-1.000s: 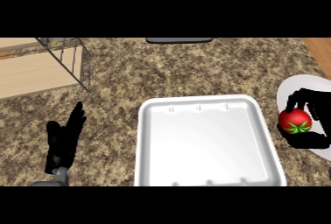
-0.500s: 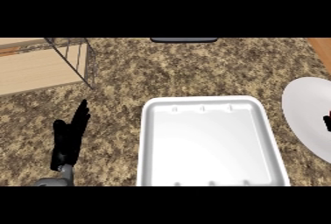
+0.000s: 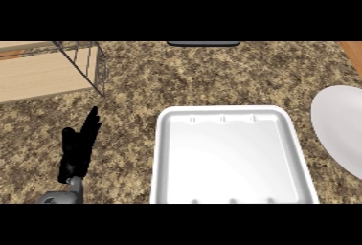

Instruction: Pick the tomato from the tray and place it in the plate

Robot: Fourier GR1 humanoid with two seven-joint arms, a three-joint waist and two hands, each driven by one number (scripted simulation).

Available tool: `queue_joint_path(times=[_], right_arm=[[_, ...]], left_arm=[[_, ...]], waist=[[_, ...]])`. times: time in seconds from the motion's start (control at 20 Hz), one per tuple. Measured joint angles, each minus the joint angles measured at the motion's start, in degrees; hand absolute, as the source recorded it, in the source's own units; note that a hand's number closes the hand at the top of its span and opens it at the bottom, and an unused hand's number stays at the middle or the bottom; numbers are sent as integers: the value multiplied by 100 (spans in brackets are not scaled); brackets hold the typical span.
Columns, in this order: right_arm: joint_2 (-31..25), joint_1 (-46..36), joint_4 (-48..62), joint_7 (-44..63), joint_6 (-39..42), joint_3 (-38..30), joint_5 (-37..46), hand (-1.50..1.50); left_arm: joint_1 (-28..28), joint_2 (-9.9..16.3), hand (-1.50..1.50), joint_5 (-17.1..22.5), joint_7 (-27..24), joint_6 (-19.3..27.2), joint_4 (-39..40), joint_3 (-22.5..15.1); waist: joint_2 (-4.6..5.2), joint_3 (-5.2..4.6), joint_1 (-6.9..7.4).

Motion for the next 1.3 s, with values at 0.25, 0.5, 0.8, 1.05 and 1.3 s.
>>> queue_joint_path(times=[0.25,0.5,0.8,1.05,1.3], right_arm=[[-395,-566,1417,-311,-17,117,221,150],[-697,-818,2707,-816,292,239,279,150],[-987,-1148,4003,-1273,649,527,536,-150],[-1187,-1358,4559,-2262,930,434,289,-150],[-1106,-1593,4838,-2908,1445,-329,-686,-150]], left_arm=[[-38,-72,0,-20,-117,-41,113,11],[-43,-88,0,-45,-20,-50,14,-1],[-65,-46,0,-23,143,-124,-109,37],[-40,16,0,22,106,-216,-66,132],[11,-13,0,-1,60,-176,-47,147]], waist=[[6,7,38],[20,7,73],[23,8,87],[18,9,52],[-3,9,-7]])
